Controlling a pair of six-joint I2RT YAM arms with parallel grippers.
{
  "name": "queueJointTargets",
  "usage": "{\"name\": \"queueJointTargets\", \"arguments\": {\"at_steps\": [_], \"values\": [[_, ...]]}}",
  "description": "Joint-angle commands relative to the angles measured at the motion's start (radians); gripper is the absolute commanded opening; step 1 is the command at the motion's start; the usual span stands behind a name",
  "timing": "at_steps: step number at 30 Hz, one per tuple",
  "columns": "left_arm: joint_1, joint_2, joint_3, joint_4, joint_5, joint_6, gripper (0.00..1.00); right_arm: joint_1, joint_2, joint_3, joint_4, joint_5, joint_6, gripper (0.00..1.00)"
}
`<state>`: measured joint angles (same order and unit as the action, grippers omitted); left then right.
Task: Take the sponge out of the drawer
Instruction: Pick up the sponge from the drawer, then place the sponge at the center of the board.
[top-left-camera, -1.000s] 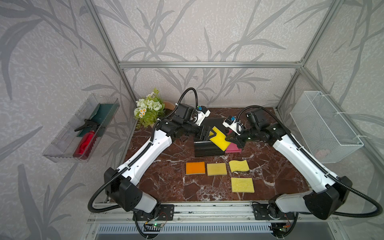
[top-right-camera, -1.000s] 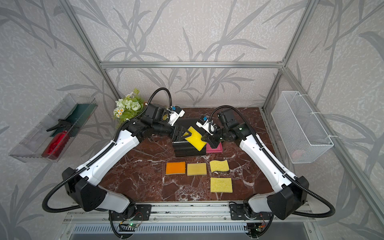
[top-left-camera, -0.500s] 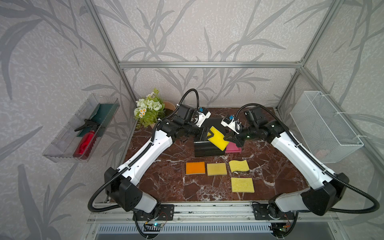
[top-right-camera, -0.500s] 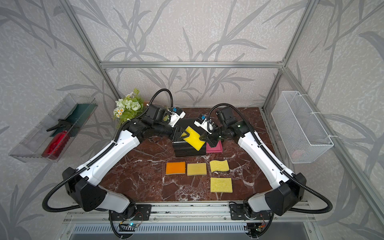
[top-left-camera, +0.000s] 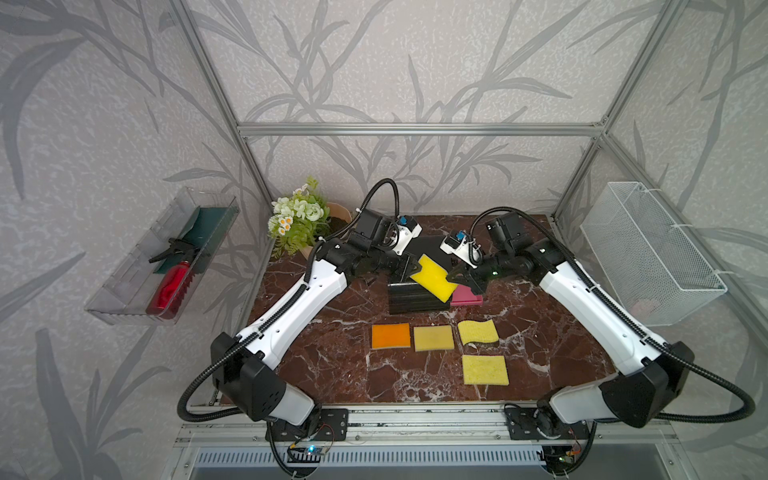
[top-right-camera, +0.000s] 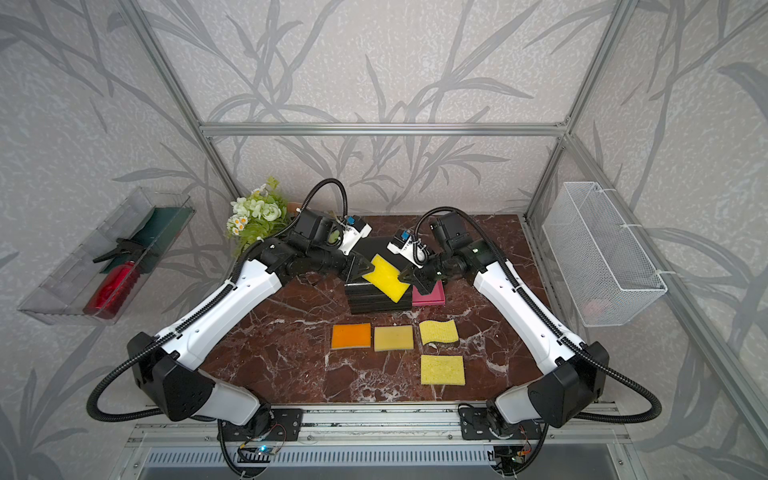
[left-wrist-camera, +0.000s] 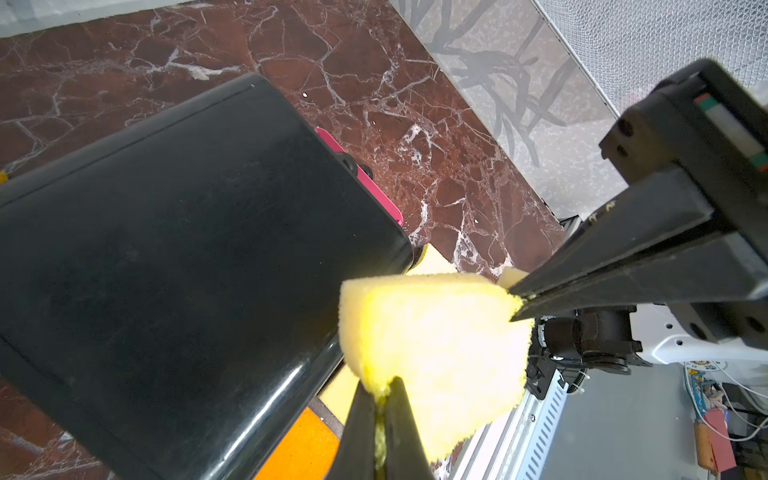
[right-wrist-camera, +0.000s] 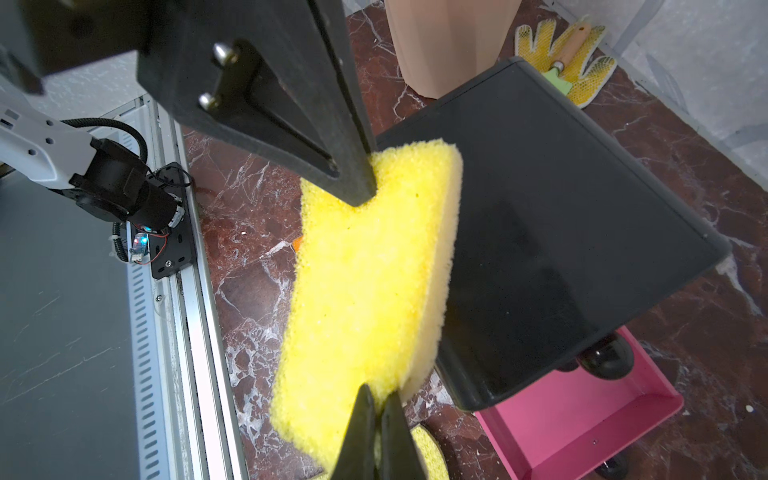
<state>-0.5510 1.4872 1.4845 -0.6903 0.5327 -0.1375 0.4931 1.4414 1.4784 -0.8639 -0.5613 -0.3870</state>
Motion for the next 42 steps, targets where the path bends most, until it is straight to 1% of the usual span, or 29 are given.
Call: {"name": "queueJointTargets", "arguments": {"at_steps": [1,2,4,5,7,8,11,14,18,22,27,30,32,36,39,42], "values": [[-0.006,-0.051,-0.033,0.035,-0.029,-0.036,0.00,0.009,-0.017,0.015,0.069,0.012,0.063,0.20],[-0.005,-0.063,-0.046,0.053,-0.037,-0.054,0.00,0.009,-0.024,0.008,0.093,0.039,0.082,0.29],[-0.005,-0.092,-0.076,0.089,-0.060,-0.109,0.00,0.009,-0.047,-0.016,0.152,0.102,0.130,0.33],[-0.005,-0.108,-0.095,0.113,-0.075,-0.149,0.00,0.009,-0.065,-0.034,0.193,0.137,0.161,0.37],[-0.007,-0.141,-0.142,0.159,-0.100,-0.236,0.00,0.007,-0.103,-0.072,0.268,0.198,0.220,0.41],[-0.008,-0.160,-0.172,0.193,-0.114,-0.293,0.00,0.007,-0.125,-0.095,0.309,0.244,0.254,0.45],[-0.030,-0.234,-0.290,0.317,-0.149,-0.445,0.00,0.000,-0.195,-0.172,0.412,0.376,0.348,0.49],[-0.096,-0.320,-0.370,0.340,-0.290,-0.517,0.00,-0.021,-0.268,-0.260,0.490,0.434,0.443,0.53],[-0.215,-0.423,-0.489,0.400,-0.435,-0.634,0.00,-0.034,-0.350,-0.366,0.538,0.444,0.543,0.54],[-0.346,-0.469,-0.623,0.491,-0.573,-0.746,0.00,-0.034,-0.404,-0.439,0.530,0.399,0.609,0.53],[-0.540,-0.436,-0.739,0.577,-0.751,-0.855,0.00,-0.034,-0.520,-0.583,0.542,0.368,0.685,0.51],[-0.647,-0.398,-0.789,0.627,-0.858,-0.918,0.00,-0.034,-0.572,-0.649,0.533,0.347,0.702,0.49],[-0.703,-0.372,-0.819,0.664,-0.908,-0.956,0.00,-0.032,-0.602,-0.682,0.517,0.344,0.708,0.49],[-0.770,-0.310,-0.867,0.689,-0.952,-1.035,0.00,-0.031,-0.659,-0.736,0.501,0.352,0.719,0.49],[-0.785,-0.262,-0.898,0.733,-0.933,-1.086,0.00,-0.032,-0.680,-0.747,0.488,0.357,0.722,0.49],[-0.796,-0.241,-0.916,0.720,-0.920,-1.144,0.00,-0.031,-0.688,-0.751,0.486,0.360,0.723,0.49]]}}
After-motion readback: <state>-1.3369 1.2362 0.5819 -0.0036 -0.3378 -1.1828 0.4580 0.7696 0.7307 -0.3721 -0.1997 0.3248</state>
